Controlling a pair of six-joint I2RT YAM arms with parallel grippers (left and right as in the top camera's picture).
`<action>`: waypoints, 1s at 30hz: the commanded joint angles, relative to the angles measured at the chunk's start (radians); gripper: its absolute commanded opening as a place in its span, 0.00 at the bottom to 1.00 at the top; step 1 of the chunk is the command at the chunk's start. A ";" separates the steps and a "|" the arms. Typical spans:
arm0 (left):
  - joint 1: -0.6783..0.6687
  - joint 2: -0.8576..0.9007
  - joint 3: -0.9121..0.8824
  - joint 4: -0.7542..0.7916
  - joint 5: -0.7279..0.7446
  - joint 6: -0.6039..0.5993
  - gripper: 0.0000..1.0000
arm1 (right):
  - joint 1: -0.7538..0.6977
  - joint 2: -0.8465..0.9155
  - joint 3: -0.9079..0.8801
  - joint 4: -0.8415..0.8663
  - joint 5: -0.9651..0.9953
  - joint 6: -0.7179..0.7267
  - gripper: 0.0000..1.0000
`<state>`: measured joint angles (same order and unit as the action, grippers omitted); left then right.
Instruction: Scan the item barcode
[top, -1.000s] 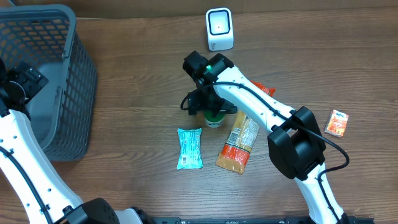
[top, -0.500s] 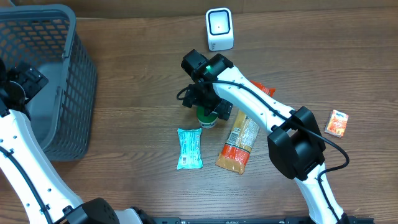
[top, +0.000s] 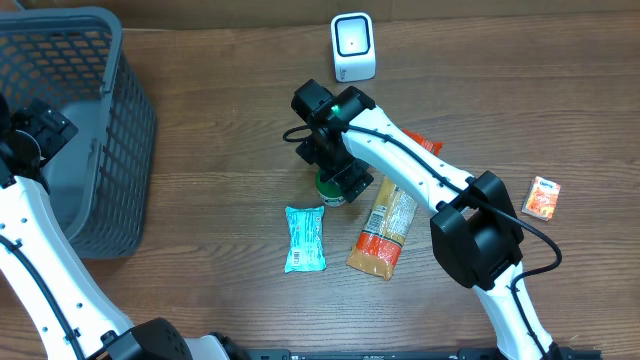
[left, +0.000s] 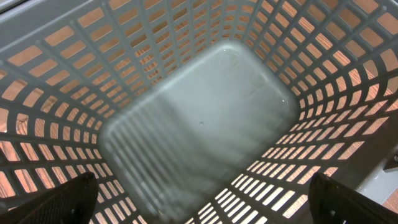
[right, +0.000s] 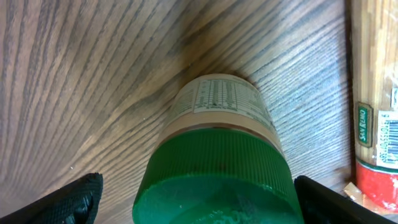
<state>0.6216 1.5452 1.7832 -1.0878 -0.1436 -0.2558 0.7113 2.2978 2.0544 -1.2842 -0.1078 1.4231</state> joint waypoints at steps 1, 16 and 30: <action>-0.007 0.005 0.024 -0.001 -0.005 -0.013 1.00 | 0.001 0.006 -0.006 -0.003 0.002 0.050 1.00; -0.007 0.005 0.024 -0.001 -0.005 -0.013 1.00 | 0.001 0.006 -0.006 -0.003 0.043 0.042 0.67; -0.007 0.005 0.024 -0.001 -0.005 -0.013 1.00 | 0.001 0.006 -0.006 -0.045 0.257 -0.283 0.65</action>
<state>0.6216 1.5452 1.7832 -1.0878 -0.1432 -0.2558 0.7151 2.2955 2.0548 -1.3251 0.0460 1.2934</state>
